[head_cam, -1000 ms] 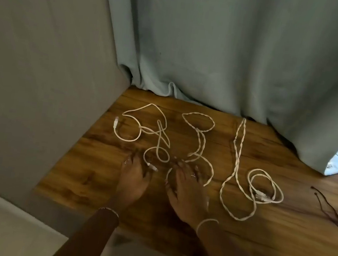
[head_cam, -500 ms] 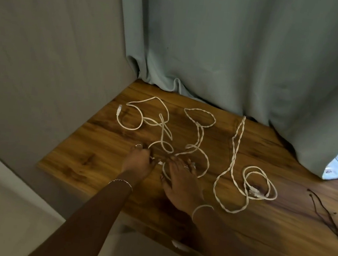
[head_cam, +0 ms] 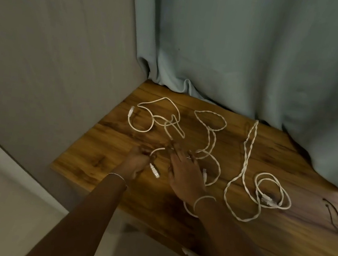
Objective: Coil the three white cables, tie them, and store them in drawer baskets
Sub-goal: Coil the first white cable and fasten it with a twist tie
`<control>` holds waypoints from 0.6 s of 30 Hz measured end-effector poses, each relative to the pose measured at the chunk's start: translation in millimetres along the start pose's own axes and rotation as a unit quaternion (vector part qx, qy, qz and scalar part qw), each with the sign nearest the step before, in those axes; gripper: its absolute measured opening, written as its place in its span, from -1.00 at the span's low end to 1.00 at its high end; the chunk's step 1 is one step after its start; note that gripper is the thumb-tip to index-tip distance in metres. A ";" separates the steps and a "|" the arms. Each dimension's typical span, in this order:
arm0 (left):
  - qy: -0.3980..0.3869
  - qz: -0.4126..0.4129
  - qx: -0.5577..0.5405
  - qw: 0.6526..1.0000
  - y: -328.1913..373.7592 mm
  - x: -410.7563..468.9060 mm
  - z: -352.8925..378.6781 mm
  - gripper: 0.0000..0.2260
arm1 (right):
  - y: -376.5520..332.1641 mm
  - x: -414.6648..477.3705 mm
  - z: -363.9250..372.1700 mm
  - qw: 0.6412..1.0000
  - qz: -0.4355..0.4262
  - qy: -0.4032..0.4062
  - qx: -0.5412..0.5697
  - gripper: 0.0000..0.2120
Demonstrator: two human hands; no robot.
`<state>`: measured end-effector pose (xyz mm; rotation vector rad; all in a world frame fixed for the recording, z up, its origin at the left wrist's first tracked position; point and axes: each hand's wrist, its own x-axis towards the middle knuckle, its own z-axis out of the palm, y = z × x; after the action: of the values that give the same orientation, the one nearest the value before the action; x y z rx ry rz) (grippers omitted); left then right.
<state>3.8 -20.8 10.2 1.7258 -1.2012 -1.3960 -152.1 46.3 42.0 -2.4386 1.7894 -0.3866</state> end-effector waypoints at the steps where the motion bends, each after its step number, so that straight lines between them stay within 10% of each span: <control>1: -0.018 -0.022 -0.070 0.997 3.5 -1.4 -2.0 -0.87 | 0.7 4.2 -1.6 1.000 -0.001 0.004 -0.006 -0.46; 10: -0.149 -0.069 -0.403 0.900 39.3 -22.7 -30.7 -0.77 | 8.9 51.5 -13.3 0.999 0.023 0.008 -0.023 -0.41; 18: -0.227 0.000 -0.453 0.862 71.6 -33.9 -42.0 -0.64 | -0.8 70.9 -27.8 0.993 0.009 -0.029 -0.114 -0.45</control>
<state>23.7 -22.3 97.6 0.7502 -0.5445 -1.9939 -138.7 -18.6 79.5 -2.5483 1.9265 -0.1137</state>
